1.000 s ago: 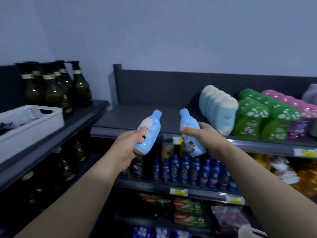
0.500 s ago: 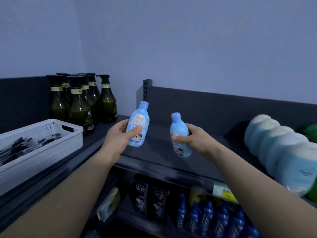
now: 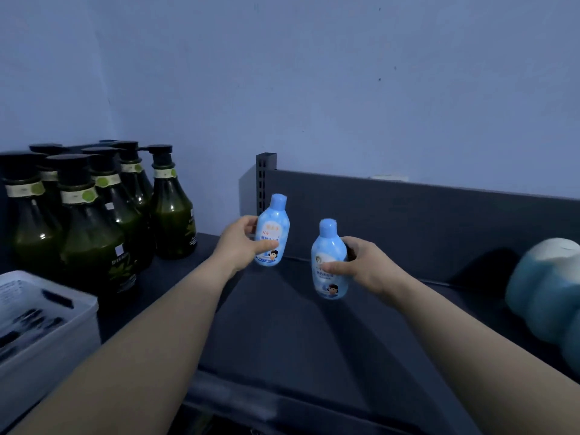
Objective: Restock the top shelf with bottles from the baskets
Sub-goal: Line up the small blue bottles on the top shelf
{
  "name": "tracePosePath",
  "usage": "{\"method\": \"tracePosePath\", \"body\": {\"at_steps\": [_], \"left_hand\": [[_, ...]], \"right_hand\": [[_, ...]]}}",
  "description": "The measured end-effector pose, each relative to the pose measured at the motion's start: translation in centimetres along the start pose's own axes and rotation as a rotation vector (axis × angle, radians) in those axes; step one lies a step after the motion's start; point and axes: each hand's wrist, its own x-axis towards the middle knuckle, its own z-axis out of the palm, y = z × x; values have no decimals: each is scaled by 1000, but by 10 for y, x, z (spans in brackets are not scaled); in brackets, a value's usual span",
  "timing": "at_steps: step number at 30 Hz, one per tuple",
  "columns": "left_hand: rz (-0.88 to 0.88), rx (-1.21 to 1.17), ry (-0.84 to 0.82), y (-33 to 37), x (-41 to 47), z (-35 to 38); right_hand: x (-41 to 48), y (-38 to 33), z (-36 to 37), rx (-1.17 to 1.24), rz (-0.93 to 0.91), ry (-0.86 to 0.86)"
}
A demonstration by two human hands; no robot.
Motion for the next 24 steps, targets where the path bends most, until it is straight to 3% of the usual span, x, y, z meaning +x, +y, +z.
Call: {"method": "tracePosePath", "body": {"at_steps": [9, 24], "left_hand": [[-12, 69, -139, -42, 72, 15], [14, 144, -261, -58, 90, 15]], "right_hand": [[41, 9, 14, 62, 88, 103], [72, 11, 46, 56, 71, 105]]}}
